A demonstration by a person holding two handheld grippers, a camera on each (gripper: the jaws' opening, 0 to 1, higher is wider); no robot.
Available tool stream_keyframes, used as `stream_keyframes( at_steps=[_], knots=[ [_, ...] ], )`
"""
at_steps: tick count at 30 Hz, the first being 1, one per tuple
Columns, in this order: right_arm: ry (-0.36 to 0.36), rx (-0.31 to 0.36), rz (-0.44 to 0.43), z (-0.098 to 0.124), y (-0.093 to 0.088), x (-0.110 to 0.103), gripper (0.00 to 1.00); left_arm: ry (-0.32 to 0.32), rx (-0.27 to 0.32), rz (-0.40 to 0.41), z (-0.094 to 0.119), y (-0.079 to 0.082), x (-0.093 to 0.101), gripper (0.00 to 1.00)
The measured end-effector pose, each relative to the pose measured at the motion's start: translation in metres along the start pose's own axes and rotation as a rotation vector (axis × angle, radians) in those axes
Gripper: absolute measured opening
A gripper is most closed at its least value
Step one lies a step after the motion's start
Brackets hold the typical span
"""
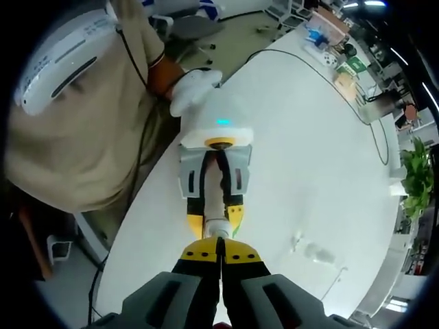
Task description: Clamp pump bottle remove cover press pump head put on cover
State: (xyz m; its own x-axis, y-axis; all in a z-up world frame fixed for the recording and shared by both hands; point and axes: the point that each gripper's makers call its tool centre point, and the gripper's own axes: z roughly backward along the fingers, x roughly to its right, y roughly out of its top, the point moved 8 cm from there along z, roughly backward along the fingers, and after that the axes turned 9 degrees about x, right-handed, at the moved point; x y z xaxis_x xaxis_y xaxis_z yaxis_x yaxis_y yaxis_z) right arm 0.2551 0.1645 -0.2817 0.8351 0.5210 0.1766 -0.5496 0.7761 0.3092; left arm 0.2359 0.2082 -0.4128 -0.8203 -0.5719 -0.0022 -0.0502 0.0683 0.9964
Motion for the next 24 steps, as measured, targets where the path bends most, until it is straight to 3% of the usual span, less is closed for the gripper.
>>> stream_keyframes(
  at_steps=[24],
  knots=[
    [-0.017,-0.007,0.021,0.0063,0.0032,-0.0014,0.0,-0.006,0.002,-0.007,0.0005,0.0004,0.0012,0.14]
  ],
)
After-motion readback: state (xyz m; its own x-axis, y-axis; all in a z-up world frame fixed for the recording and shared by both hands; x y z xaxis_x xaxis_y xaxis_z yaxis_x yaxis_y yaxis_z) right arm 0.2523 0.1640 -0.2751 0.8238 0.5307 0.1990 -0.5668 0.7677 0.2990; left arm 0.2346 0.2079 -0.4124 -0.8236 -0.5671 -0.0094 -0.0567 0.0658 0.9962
